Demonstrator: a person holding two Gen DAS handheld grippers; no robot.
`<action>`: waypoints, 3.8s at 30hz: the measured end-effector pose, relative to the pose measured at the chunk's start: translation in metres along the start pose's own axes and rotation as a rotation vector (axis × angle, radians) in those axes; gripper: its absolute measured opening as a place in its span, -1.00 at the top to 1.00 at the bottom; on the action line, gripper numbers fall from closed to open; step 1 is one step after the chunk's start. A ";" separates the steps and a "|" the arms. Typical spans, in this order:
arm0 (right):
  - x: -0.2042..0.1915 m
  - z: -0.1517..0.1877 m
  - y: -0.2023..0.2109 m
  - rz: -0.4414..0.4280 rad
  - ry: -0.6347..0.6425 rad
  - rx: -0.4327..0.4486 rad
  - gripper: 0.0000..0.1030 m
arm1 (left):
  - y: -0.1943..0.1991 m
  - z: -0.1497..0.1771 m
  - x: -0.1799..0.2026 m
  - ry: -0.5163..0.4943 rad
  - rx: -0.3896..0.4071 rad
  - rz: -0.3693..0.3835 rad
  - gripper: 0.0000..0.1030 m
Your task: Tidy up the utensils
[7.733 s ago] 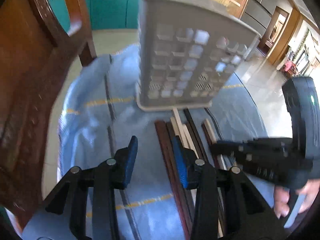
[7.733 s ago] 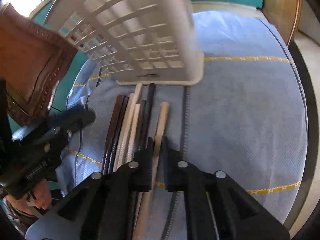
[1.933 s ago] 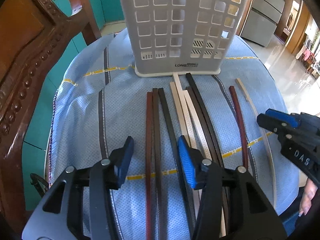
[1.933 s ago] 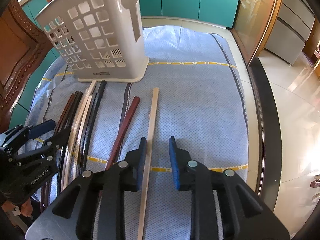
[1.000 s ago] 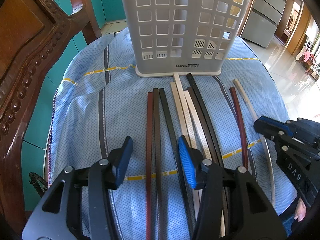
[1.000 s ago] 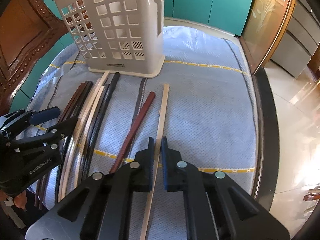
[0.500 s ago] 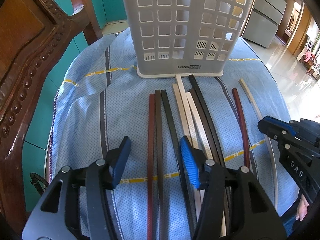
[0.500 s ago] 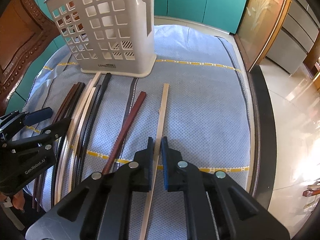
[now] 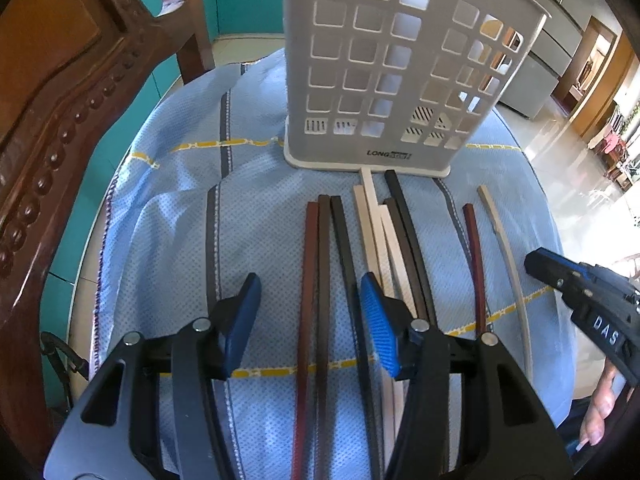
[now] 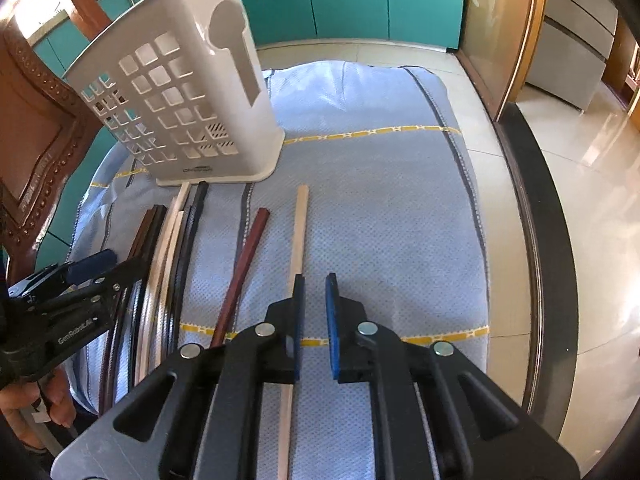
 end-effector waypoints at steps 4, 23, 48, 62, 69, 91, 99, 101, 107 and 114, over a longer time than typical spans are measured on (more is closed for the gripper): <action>-0.009 0.004 -0.001 -0.001 0.021 -0.009 0.68 | 0.002 -0.007 -0.003 0.006 0.009 -0.001 -0.03; -0.011 0.009 -0.005 0.032 0.043 -0.019 0.62 | -0.005 0.000 -0.009 -0.024 -0.027 -0.087 0.02; -0.005 0.004 0.139 -0.264 0.076 0.345 0.88 | 0.149 -0.015 0.037 -0.038 0.370 0.041 0.87; -0.030 -0.085 0.235 -0.396 0.005 0.607 0.88 | 0.302 -0.096 -0.007 0.072 0.768 0.069 0.87; -0.032 -0.124 0.228 -0.428 -0.119 0.757 0.88 | 0.306 -0.129 -0.021 0.207 0.906 0.065 0.87; -0.051 -0.075 0.125 -0.239 0.043 0.655 0.88 | 0.165 -0.124 -0.003 0.137 0.620 -0.048 0.86; -0.047 -0.066 0.131 -0.267 0.052 0.638 0.54 | 0.167 -0.107 0.007 0.080 0.634 -0.068 0.84; -0.043 -0.060 0.133 -0.262 0.058 0.646 0.42 | 0.169 -0.103 0.007 0.069 0.640 -0.069 0.78; -0.031 -0.031 0.145 -0.279 0.063 0.666 0.13 | 0.178 -0.085 0.002 0.064 0.658 -0.063 0.59; -0.027 0.013 0.122 -0.202 0.086 0.566 0.03 | 0.183 -0.055 0.002 0.042 0.684 -0.138 0.39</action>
Point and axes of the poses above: each gripper's, at about its wrist camera, not at the fingertips, and y roughly against the way its jaws point, x to its right, z to its underside, the point moved 3 cm from there along -y, roughly the way its jaws point, and after that the axes turned 6 degrees about -y, right-handed, at the moved point
